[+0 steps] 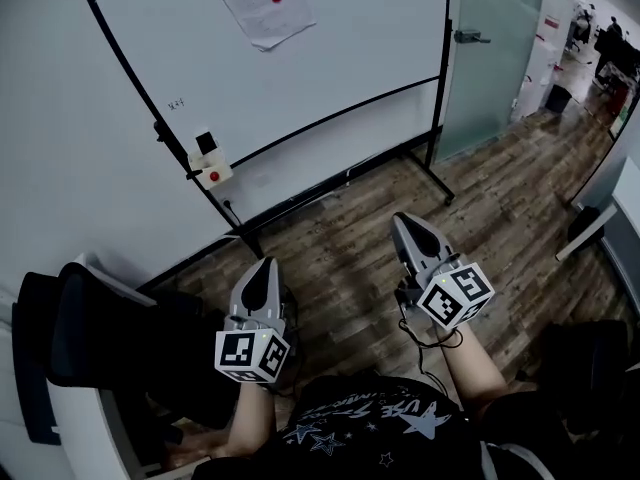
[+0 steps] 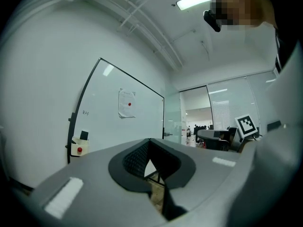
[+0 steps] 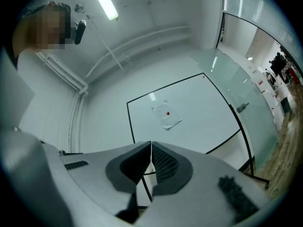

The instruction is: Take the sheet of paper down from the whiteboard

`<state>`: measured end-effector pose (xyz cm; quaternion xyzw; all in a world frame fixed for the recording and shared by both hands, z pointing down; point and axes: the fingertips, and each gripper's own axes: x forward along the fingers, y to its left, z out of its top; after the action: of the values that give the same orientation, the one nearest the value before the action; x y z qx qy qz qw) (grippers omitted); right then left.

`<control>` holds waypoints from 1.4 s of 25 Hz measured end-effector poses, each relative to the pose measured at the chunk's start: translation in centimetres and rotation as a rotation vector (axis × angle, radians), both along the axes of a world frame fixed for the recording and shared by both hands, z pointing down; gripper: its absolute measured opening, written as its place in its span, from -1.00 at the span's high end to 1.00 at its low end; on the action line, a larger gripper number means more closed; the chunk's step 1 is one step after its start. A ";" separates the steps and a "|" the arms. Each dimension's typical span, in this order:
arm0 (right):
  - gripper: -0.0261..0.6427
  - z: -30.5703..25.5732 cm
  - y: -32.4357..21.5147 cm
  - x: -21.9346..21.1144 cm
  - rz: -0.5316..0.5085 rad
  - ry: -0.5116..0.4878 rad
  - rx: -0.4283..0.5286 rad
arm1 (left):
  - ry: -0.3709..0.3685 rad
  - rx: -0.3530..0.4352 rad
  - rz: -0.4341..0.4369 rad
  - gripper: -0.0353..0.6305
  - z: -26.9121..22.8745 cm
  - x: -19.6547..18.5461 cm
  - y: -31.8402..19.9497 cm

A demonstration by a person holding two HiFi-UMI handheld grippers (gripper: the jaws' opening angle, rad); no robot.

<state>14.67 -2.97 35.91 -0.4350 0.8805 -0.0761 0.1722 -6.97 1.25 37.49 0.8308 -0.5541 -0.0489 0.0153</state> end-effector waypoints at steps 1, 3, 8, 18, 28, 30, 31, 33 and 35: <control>0.87 -0.1 -0.6 0.0 -0.006 -0.005 0.001 | 0.004 -0.004 -0.006 0.87 -0.1 0.0 -0.4; 0.87 -0.5 -1.5 -0.3 -0.021 -0.011 0.008 | 0.010 -0.007 -0.013 0.87 -0.4 -0.2 -1.3; 0.87 -0.6 -3.6 -1.9 -0.048 -0.002 0.014 | 0.005 0.011 -0.015 0.87 -1.7 -0.7 -4.1; 0.87 -1.8 -11.4 -3.5 0.007 0.079 0.062 | 0.025 0.094 0.030 0.87 -3.0 -1.9 -14.5; 0.87 -4.6 -23.6 -8.9 0.028 0.086 0.116 | 0.021 0.144 0.015 0.87 -5.9 -7.7 -26.6; 0.87 -5.0 -25.8 -9.9 0.037 0.086 0.122 | 0.017 0.148 0.020 0.87 -6.1 -8.5 -28.7; 0.87 -5.1 -26.9 -10.3 0.045 0.087 0.124 | 0.015 0.150 0.027 0.87 -6.1 -8.8 -29.7; 0.87 -5.2 -28.9 -11.0 0.063 0.087 0.127 | 0.011 0.158 0.050 0.87 -6.3 -9.3 -31.7; 0.87 -5.3 -30.8 -11.6 0.077 0.088 0.130 | 0.010 0.173 0.069 0.87 -6.5 -9.7 -33.7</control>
<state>3.03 -33.73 30.66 -0.4594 0.8729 0.0071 0.1640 -16.68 -32.48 30.96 0.8475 -0.5187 -0.1001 -0.0519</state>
